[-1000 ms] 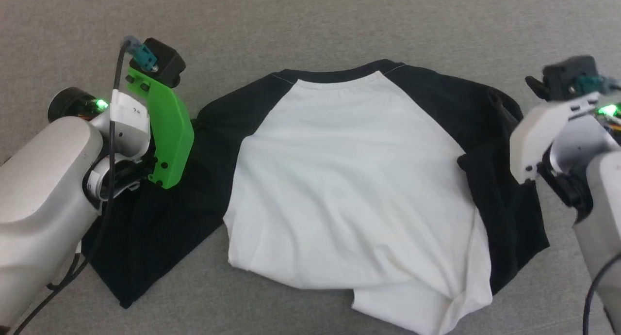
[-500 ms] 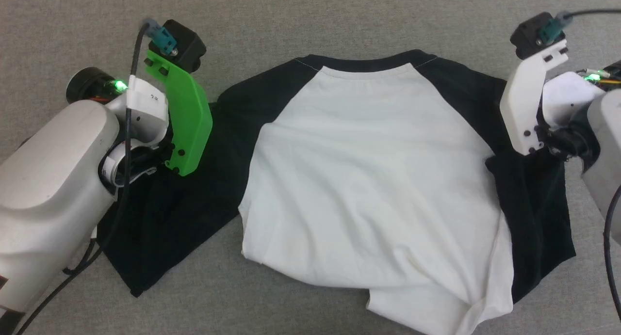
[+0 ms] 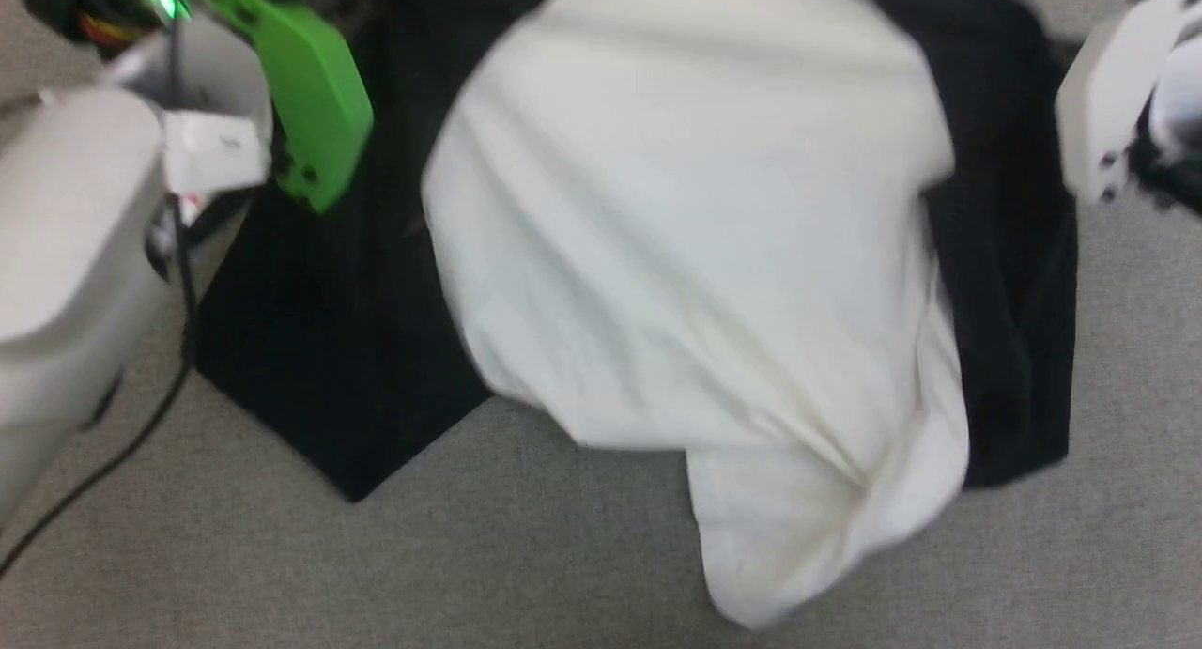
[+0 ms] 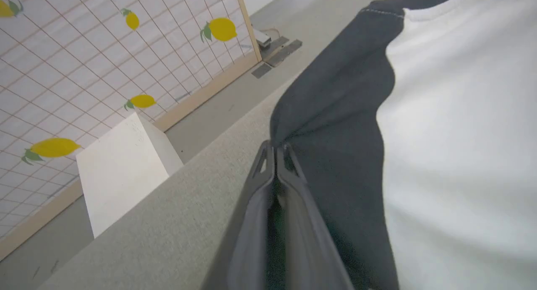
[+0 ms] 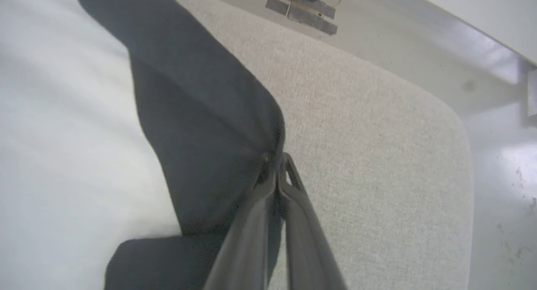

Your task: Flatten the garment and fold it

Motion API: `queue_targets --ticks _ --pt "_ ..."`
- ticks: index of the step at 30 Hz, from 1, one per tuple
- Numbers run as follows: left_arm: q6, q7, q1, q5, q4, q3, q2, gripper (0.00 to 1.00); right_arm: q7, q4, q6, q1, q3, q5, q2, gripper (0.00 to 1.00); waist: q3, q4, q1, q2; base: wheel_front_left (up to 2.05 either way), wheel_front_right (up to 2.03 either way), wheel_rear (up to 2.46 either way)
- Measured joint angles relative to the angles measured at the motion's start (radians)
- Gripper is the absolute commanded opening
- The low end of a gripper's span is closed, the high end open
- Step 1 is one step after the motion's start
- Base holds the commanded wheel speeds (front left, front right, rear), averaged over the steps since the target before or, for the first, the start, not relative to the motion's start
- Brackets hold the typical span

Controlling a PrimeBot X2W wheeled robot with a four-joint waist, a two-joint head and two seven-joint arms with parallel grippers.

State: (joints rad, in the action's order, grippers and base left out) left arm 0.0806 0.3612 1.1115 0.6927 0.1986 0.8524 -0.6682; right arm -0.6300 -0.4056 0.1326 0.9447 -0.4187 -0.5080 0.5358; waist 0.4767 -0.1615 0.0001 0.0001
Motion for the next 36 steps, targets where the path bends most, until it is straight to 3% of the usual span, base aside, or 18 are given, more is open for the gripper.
queue_targets --ticks 10,11,13,20,24,29,36 --pt "-0.115 -0.190 0.266 -0.140 0.062 -0.130 0.013 0.00 0.114 0.064 0.000 0.237 0.069 0.078 -0.001 0.00 0.021 0.006 0.0000 0.0000 0.00 0.00 0.00" --pt "-0.169 -0.256 0.337 -0.147 0.091 -0.194 0.039 0.00 0.151 0.054 0.000 0.325 0.093 0.116 -0.031 0.00 0.037 0.005 0.0000 0.0000 0.00 0.00 0.00" --pt "-0.203 -0.301 0.386 -0.156 0.099 -0.233 0.047 0.00 0.180 0.039 0.001 0.389 0.114 0.148 -0.054 0.00 0.052 0.003 0.0001 0.0000 0.00 0.00 0.00" --pt "-0.268 -0.413 0.542 -0.199 0.126 -0.298 0.054 0.00 0.325 -0.026 0.003 0.592 0.224 0.308 -0.135 0.00 0.111 -0.010 0.0001 0.0000 0.00 0.00 0.00" --pt "-0.276 -0.463 0.607 -0.226 0.139 -0.312 0.054 0.00 0.431 -0.060 0.004 0.694 0.285 0.415 -0.174 0.00 0.144 -0.019 0.0000 0.0000 0.00 0.00 0.00" --pt "-0.255 -0.478 0.591 -0.228 0.195 -0.281 0.054 0.00 0.503 -0.127 0.003 0.722 0.274 0.472 -0.195 0.00 0.171 -0.020 0.0000 0.0000 0.00 0.00 0.00" --pt "-0.169 -0.413 0.365 -0.233 0.312 -0.149 0.034 0.00 0.542 -0.237 0.003 0.511 0.095 0.332 -0.187 0.00 0.161 -0.002 0.0000 0.0000 0.00 0.00 0.00"
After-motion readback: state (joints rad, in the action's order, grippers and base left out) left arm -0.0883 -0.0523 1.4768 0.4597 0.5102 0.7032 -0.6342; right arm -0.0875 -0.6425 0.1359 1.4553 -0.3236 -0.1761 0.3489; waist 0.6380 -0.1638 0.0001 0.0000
